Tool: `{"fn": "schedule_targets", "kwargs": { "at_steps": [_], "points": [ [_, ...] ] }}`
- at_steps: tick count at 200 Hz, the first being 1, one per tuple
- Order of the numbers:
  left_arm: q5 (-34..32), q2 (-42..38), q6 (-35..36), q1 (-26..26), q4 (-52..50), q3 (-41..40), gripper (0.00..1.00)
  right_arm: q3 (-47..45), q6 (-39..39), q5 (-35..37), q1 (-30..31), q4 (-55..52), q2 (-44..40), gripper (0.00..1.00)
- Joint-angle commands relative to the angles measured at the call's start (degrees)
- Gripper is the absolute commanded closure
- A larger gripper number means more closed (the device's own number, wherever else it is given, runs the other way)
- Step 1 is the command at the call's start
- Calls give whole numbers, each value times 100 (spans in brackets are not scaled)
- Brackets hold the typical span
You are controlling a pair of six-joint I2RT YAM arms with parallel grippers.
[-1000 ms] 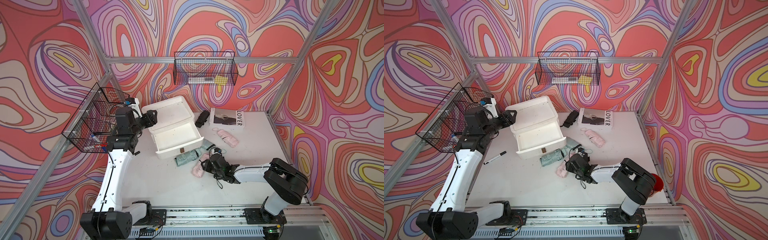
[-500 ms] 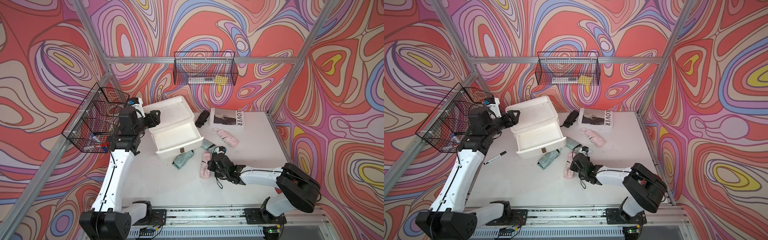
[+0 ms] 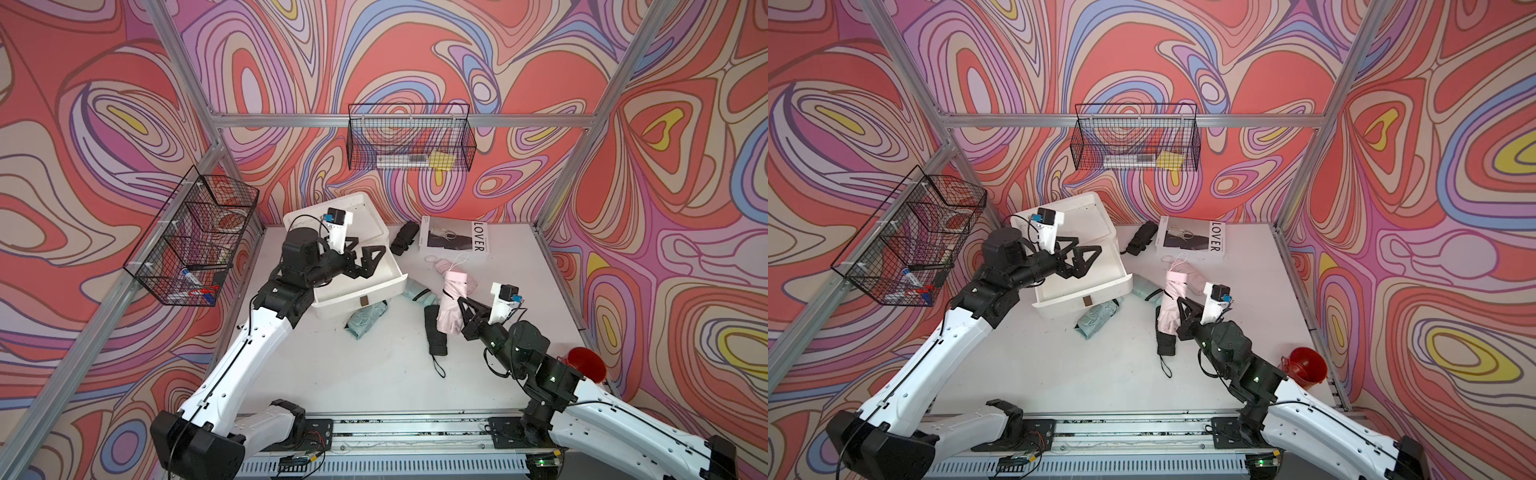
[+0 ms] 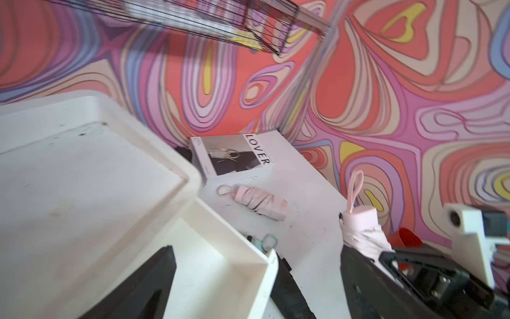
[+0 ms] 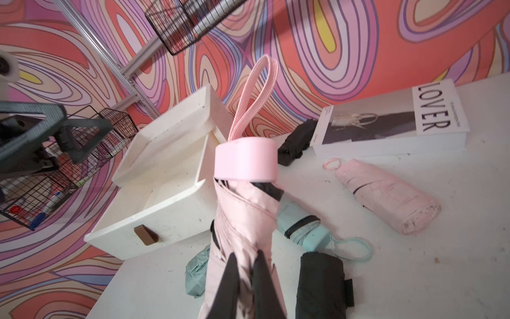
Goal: Place the umbrella in the drawer by color
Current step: Pick up the umbrella from the center of the board, then place the umbrella in the drawer.
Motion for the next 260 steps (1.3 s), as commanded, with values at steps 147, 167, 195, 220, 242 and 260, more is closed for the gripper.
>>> {"fn": "schedule_targets", "kwargs": {
  "at_steps": [147,167,195,220,242,260],
  "points": [
    [1046,554,981,-2068,354,-174,100,345,-562,-2448,-14,3221,1004,96],
    [440,395,1329,-2068,106,-170,100,346,-682,-2110,-16,2716,822,78],
    [-495,180,1980,-2067,-189,-190,100,391,-1016,-1540,-17,1757,364,49],
    [-1806,70,3037,-2068,-902,187,100,599,-1512,-1125,-14,681,27,39],
    [-3307,33,3973,-2068,-1290,680,100,680,-1796,-736,-18,56,-123,37],
    [-4112,46,4727,-2068,-1424,982,100,576,-1902,-624,-14,22,-137,37]
  ]
}}
